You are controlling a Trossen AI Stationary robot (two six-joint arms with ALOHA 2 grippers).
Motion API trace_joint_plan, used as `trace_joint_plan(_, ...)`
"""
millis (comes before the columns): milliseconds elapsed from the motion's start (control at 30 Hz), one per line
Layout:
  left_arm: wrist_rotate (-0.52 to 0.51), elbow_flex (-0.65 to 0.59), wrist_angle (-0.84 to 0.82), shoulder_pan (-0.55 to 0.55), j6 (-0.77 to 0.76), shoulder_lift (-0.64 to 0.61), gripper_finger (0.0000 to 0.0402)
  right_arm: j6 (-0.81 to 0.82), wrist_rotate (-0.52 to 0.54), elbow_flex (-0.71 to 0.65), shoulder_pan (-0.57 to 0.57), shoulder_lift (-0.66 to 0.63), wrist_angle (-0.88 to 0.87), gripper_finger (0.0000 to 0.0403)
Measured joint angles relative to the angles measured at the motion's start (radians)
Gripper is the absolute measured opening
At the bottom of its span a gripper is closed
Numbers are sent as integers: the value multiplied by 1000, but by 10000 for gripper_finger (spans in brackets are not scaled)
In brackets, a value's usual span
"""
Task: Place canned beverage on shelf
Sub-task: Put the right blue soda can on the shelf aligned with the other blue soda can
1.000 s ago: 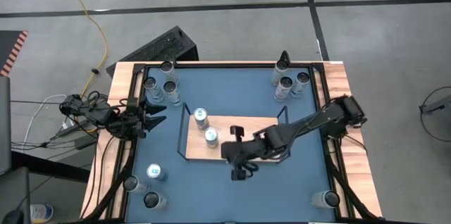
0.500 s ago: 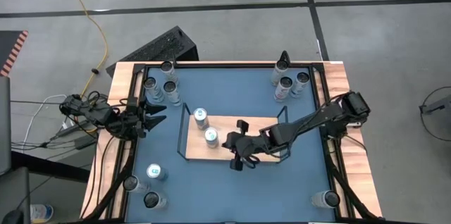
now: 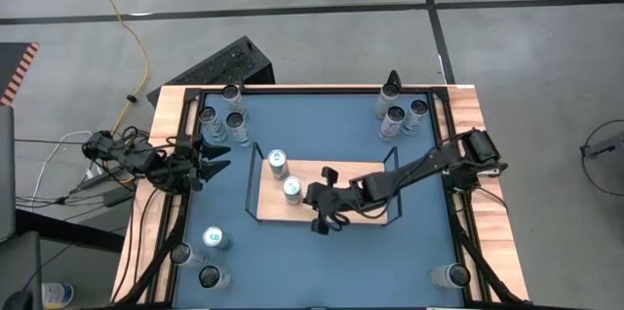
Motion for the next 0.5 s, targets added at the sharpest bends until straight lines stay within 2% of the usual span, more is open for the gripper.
trace_joint_plan(500, -23, 0, -4, 0, 0, 0, 256, -59, -75, 0, -62, 24, 131, 0)
